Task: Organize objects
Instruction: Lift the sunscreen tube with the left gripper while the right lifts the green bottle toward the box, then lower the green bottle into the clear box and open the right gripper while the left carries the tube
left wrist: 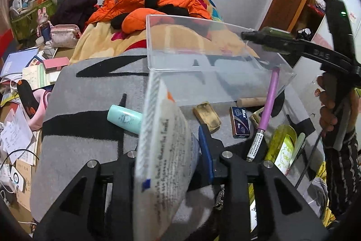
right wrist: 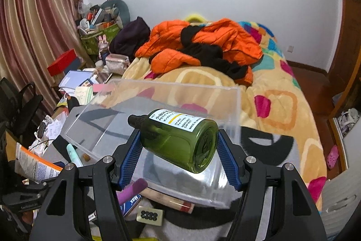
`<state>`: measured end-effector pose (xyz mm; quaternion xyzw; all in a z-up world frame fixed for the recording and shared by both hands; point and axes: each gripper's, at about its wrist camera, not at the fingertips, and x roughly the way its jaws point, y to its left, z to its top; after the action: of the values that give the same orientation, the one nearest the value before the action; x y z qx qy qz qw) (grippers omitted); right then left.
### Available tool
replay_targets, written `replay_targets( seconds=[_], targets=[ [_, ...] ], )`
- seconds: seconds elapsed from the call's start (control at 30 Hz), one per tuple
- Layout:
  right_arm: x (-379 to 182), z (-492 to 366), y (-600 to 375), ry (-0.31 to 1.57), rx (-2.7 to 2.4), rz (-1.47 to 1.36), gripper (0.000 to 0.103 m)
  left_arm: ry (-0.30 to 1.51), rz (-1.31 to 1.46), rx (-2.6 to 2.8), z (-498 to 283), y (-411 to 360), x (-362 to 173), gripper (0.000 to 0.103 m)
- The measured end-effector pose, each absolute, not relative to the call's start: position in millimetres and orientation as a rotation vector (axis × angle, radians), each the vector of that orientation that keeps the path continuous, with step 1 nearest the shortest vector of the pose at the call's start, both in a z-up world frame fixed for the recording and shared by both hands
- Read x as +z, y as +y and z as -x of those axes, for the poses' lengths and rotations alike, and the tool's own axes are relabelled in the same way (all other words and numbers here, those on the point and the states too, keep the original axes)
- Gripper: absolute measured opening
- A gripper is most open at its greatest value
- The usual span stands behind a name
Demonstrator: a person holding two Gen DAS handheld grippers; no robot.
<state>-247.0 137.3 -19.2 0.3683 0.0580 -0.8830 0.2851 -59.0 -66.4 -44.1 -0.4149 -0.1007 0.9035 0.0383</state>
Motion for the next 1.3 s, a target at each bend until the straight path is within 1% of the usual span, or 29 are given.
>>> replay_targets(
  seconds=[0.13,0.27,0.6,0.77,0.97,1.3],
  targets=[
    [-27.4,257.2,131.3,0.161,-2.332,-1.030,0.062,-0.398,1.265,2.757,59.6,-73.3,-40.3,0.032],
    [-31.4,264.4,128.8,0.162,-2.323,-1.056,0.062,-0.430,1.223,2.779,63.4,-79.0,-27.8,0.032],
    [-31.0,264.2,122.9,0.187,-2.309,-1.050,0.062,-0.408,1.055,2.841,70.7,-78.7,25.6,0.032],
    [-38.9,267.5,118.3,0.208,-2.289,-1.072,0.062,-0.379,0.997,2.873,89.3,-76.4,46.5,0.032],
    [-50.3,268.9,113.1,0.253,-2.279,-1.099,0.062,-0.323,1.049,2.896,127.0,-66.5,40.9,0.032],
    [-55.7,269.5,97.3,0.380,-2.283,-1.082,0.062,-0.257,1.245,2.832,186.8,-48.5,0.9,0.032]
  ],
)
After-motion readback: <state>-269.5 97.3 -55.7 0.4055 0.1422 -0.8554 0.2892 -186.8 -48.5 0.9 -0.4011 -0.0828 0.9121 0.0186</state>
